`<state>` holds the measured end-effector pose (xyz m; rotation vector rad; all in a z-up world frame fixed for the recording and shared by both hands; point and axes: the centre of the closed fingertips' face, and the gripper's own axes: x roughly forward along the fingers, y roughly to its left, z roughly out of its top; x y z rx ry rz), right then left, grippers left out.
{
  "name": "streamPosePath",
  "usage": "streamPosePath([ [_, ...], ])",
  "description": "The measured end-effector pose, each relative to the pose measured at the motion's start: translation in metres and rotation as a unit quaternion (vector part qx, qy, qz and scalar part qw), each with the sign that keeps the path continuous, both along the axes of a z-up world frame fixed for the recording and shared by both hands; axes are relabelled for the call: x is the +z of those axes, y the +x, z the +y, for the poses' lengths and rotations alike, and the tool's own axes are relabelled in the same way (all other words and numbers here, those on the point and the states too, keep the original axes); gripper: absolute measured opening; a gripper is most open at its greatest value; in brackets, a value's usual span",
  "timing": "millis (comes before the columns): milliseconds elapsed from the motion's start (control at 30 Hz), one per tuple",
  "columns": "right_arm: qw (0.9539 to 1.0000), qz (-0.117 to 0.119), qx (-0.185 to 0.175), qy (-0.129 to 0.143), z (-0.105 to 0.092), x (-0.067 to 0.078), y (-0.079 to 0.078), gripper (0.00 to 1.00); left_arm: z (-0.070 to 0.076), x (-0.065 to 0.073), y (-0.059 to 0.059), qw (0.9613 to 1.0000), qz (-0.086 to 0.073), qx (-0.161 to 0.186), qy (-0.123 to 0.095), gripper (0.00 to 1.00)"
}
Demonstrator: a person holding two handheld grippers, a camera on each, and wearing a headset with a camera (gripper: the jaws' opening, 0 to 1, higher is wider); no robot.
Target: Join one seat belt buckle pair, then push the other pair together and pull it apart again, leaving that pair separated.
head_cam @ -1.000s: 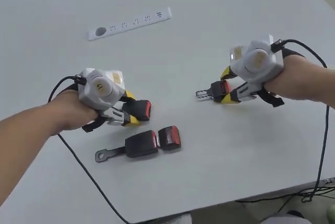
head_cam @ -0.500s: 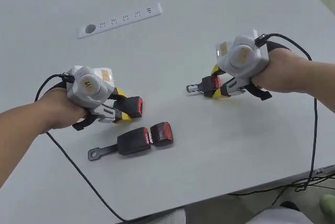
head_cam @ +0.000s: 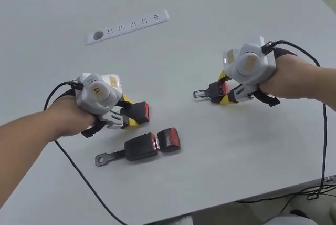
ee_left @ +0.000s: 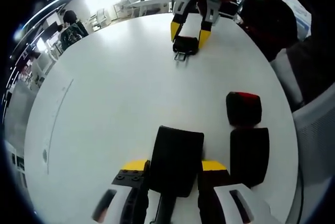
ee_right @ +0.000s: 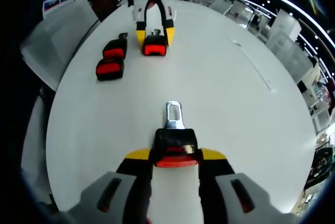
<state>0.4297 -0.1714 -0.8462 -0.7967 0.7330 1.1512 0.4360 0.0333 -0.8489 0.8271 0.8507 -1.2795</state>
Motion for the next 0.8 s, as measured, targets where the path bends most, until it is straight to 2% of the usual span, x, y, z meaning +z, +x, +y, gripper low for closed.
streamPosePath([
  [167, 1.0000, 0.004, -0.002, 0.002, -0.0003, -0.0002, 0.0000, 0.33, 0.0004, -0.0002, 0.0007, 1.0000, 0.001, 0.009, 0.004, 0.36],
  [567, 0.9996, 0.020, -0.009, 0.019, 0.0000, -0.0008, 0.0002, 0.33, 0.0016, -0.0007, 0.0006, 0.9997, 0.001, 0.023, -0.002, 0.36],
  [733, 0.9998, 0.017, -0.001, 0.008, 0.0007, -0.0017, -0.0001, 0.33, 0.0017, -0.0007, 0.0009, 0.9995, 0.001, 0.031, -0.002, 0.36],
  [800, 0.9998, 0.003, 0.016, -0.011, 0.0010, -0.0031, -0.0002, 0.33, 0.0016, -0.0006, 0.0010, 0.9995, 0.000, 0.031, -0.002, 0.36],
])
